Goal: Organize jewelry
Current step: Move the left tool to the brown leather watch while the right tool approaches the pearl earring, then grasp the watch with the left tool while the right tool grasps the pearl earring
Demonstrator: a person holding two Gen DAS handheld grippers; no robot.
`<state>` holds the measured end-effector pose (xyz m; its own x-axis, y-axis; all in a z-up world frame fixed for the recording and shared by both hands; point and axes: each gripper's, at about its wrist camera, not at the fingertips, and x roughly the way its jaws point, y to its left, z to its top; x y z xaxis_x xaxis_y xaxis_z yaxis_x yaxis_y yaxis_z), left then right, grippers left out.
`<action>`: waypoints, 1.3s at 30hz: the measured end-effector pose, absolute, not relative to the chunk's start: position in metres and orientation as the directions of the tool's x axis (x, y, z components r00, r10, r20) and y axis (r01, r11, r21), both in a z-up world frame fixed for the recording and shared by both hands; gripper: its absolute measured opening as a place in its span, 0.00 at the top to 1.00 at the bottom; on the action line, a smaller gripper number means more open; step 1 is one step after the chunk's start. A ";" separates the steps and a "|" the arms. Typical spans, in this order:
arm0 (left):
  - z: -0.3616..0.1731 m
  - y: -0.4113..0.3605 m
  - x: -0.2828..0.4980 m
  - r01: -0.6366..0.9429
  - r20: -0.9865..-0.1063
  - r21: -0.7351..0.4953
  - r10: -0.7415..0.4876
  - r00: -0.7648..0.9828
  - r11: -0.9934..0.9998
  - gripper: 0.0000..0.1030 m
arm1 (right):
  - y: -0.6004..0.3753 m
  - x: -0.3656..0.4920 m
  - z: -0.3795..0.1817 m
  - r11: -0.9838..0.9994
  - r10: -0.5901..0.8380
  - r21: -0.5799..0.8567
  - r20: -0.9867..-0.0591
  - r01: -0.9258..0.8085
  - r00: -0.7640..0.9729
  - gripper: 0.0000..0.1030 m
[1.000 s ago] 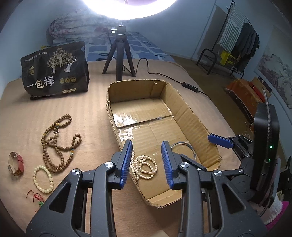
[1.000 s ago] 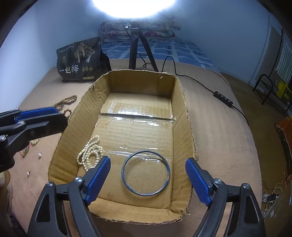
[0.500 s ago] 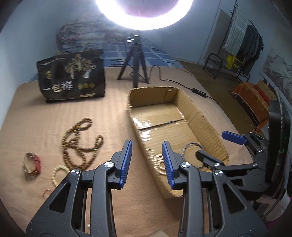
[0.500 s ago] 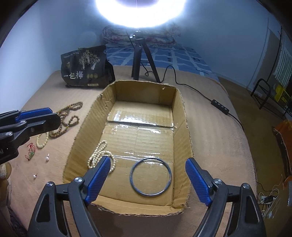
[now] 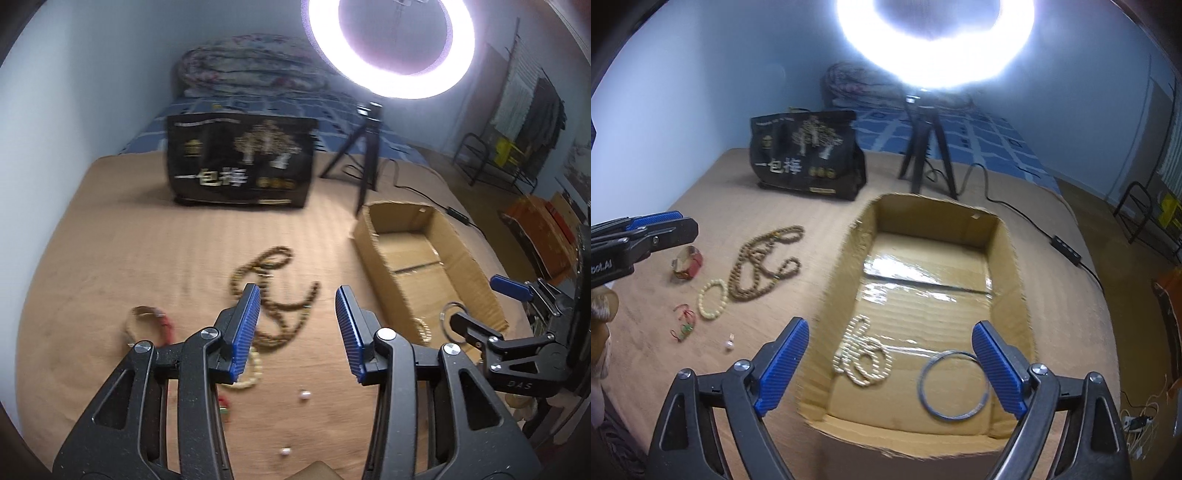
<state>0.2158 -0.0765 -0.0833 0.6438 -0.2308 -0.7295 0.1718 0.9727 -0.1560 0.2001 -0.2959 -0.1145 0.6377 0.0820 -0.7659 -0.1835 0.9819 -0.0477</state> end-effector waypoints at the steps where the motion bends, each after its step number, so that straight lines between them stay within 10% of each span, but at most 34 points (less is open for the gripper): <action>1: -0.083 -0.067 0.216 0.159 -0.729 -0.155 -0.221 0.648 0.975 0.58 | -0.291 0.201 -0.114 0.981 0.090 -0.044 -0.764 -0.191 0.638 0.11; 20: -0.126 0.048 0.221 -0.029 -0.796 -0.153 -0.106 0.596 0.988 0.58 | -0.210 0.201 -0.137 0.938 0.263 0.088 -0.811 -0.335 0.523 0.15; 39: -0.189 0.086 0.249 -0.138 -0.870 -0.195 -0.106 0.481 0.971 0.58 | -0.155 0.190 -0.201 0.894 0.268 0.075 -0.880 -0.441 0.393 0.57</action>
